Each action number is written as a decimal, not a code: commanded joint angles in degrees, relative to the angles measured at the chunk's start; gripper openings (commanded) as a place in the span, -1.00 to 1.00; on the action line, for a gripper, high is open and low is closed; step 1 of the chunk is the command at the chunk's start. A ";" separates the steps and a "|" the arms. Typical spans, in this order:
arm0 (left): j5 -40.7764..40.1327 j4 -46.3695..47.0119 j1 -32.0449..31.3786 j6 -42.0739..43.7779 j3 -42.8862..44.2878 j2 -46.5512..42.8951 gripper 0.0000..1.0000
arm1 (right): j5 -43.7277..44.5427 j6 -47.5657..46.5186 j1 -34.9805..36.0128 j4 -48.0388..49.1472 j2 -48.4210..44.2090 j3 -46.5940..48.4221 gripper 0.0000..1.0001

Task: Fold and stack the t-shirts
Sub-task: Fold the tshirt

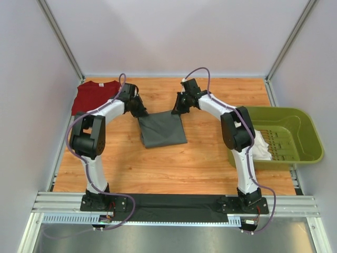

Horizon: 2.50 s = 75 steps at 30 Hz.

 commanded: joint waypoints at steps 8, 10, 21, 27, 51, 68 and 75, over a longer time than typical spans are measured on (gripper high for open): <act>1.02 1.50 1.63 5.03 11.11 14.05 -1.00 | 9.25 1.22 -1.54 2.51 3.57 1.41 -0.99; 0.76 0.79 1.63 6.43 12.42 14.68 -1.00 | 9.16 1.04 -1.72 2.43 3.22 0.97 -0.99; -6.71 -7.11 1.81 17.34 20.52 1.95 -0.40 | 12.49 -3.18 -1.72 -2.84 -4.86 2.55 -0.99; -8.40 -11.42 1.72 15.94 16.14 -10.36 0.19 | 10.75 -5.81 -1.64 -3.55 -15.04 -2.63 -0.58; 5.76 22.32 -4.61 -9.20 -31.51 -16.71 -1.00 | 2.30 -2.83 -1.37 3.74 -2.68 -4.05 -0.78; 4.19 3.09 -4.52 4.76 -9.68 -16.79 -1.00 | 2.31 -3.97 -1.72 1.81 -9.76 -4.83 -0.77; 0.66 -1.67 -2.42 6.88 3.20 -11.08 -1.00 | -0.85 -5.46 -1.63 -0.12 -19.27 -12.55 -0.65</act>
